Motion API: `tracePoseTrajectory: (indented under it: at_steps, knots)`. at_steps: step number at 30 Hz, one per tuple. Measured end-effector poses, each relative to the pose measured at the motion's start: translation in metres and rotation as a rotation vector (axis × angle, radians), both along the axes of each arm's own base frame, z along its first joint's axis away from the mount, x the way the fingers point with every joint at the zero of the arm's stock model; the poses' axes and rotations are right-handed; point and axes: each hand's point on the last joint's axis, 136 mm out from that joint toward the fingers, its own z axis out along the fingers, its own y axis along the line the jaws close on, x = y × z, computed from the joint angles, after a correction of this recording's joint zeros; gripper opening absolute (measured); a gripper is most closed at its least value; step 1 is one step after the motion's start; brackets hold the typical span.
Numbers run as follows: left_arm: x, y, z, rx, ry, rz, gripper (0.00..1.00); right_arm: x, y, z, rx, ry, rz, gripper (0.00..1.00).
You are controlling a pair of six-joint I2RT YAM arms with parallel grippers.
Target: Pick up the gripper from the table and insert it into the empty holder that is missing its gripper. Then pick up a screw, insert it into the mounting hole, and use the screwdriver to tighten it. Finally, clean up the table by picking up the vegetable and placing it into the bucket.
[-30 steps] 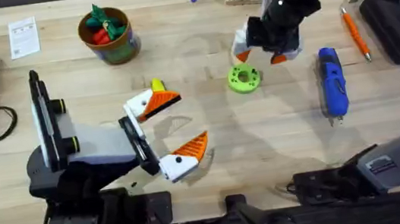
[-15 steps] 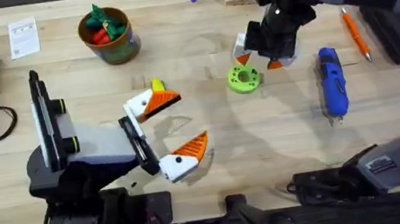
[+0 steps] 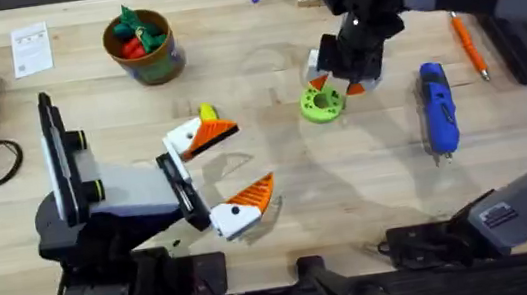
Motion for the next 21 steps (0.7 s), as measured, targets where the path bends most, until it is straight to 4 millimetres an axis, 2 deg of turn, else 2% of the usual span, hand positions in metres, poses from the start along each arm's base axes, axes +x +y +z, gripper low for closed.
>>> tracePoseTrajectory:
  at_steps: [4, 21]
  knots:
    - [0.0000, 0.0000, 0.0000, 0.000, 0.000, 0.000, 0.985, 0.0000, 0.0000, -0.0001, 0.000, 0.000, -0.001, 0.480]
    - [0.0000, 0.0000, 0.0000, 0.000, 0.000, 0.000, 0.985, -0.0023, 0.0035, -0.0074, -0.008, 0.020, 0.009, 0.413]
